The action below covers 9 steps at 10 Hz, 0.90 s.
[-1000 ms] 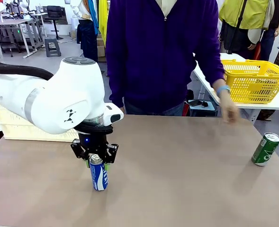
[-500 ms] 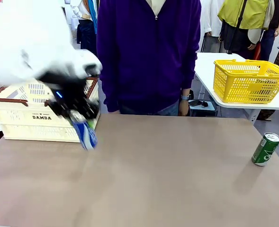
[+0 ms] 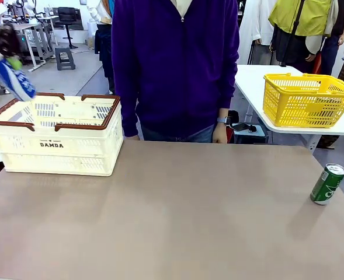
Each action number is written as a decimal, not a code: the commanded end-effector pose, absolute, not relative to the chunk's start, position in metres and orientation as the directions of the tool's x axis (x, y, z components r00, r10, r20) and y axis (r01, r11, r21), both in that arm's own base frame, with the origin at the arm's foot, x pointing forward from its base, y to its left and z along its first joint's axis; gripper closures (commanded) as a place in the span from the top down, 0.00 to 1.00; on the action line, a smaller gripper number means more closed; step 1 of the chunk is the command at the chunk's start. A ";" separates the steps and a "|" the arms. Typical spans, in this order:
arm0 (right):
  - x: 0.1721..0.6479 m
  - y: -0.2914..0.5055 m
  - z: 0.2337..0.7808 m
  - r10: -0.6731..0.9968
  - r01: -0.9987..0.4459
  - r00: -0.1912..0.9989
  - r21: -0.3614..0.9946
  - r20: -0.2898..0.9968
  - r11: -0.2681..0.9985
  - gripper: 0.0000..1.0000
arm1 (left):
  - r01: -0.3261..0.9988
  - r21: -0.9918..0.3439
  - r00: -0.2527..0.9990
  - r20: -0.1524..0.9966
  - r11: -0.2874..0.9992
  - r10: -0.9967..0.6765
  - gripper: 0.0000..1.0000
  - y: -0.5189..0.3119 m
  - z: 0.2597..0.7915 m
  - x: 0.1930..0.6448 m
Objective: Place the drinks into the Shopping basket.
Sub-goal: Pick up one drink and place it into the Shopping basket.
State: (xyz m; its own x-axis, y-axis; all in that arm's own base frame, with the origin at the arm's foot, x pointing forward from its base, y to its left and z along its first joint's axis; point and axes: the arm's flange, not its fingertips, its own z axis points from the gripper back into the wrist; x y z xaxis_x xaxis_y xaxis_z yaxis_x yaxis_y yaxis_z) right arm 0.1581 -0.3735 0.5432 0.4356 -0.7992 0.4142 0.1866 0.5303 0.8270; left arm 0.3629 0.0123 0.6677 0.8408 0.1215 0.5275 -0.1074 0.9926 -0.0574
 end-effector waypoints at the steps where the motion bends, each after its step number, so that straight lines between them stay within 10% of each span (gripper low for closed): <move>1: 0.162 -0.349 0.554 -0.774 0.143 0.481 0.834 0.412 0.533 1.00 | -0.164 -0.068 0.837 0.518 0.984 0.175 0.00 0.012 0.637 0.407; 4: 0.171 -0.265 0.515 -0.662 0.151 0.708 0.865 0.244 0.479 1.00 | -0.161 -0.104 0.870 0.454 0.981 0.191 0.00 0.032 0.586 0.467; 9: 0.176 -0.314 0.541 -0.712 0.077 0.593 0.854 0.376 0.514 1.00 | -0.160 -0.081 0.883 0.433 0.984 0.179 0.00 0.031 0.563 0.471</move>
State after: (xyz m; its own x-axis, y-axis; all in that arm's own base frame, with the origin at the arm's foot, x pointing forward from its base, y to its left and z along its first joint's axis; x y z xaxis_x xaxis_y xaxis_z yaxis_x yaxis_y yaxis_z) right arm 0.1706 -0.3127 0.5454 0.6052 -0.7121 0.3560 0.0953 0.5088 0.8556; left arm 0.4796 0.0285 0.5571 0.8894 0.1825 0.4191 -0.1588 0.9831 -0.0911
